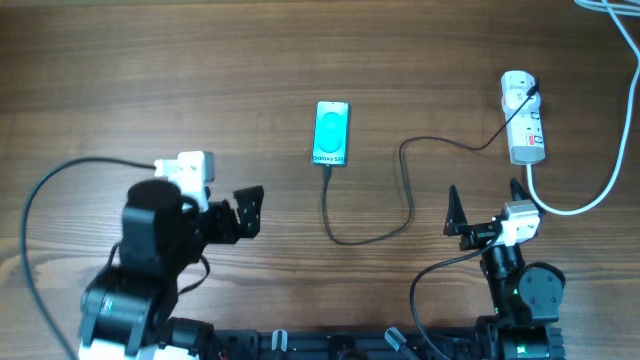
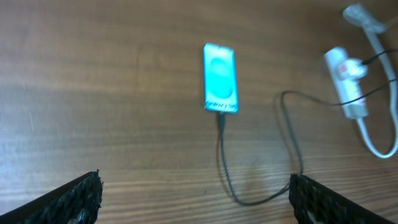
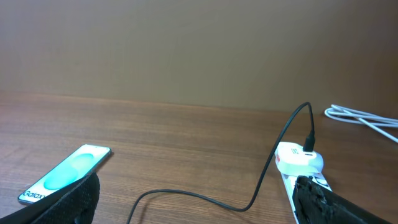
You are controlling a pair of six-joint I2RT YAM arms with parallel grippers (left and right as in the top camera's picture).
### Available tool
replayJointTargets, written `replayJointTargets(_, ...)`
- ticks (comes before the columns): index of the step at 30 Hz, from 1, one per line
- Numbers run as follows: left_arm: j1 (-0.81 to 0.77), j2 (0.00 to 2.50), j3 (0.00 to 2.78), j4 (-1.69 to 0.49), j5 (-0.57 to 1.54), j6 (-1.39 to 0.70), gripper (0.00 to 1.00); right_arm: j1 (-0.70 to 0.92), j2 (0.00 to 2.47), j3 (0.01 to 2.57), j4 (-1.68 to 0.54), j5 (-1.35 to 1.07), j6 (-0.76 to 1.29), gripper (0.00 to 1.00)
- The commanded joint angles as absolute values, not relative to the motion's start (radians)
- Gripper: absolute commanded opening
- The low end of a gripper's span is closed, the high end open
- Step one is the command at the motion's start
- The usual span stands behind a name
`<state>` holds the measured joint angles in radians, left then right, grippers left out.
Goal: Plug charger to phone and switch on socket
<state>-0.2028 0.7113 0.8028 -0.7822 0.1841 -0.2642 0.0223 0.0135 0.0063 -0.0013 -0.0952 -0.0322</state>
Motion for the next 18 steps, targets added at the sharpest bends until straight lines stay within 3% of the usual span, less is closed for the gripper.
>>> replayJointTargets(1,-0.199,0.648,0.796,-0.799,0.197,-0.213,1.00,0.018,0.004,0.006,0.001,-0.079,-0.050,1.00)
replayJointTargets(8,-0.199,0.646,0.720,-0.754,0.219,-0.213,1.00,0.018,0.004,0.006,0.001,-0.079,-0.050,1.00)
replayJointTargets(18,-0.199,0.394,0.370,-0.411,0.220,-0.214,1.00,0.018,0.004,0.006,0.001,-0.079,-0.049,1.00)
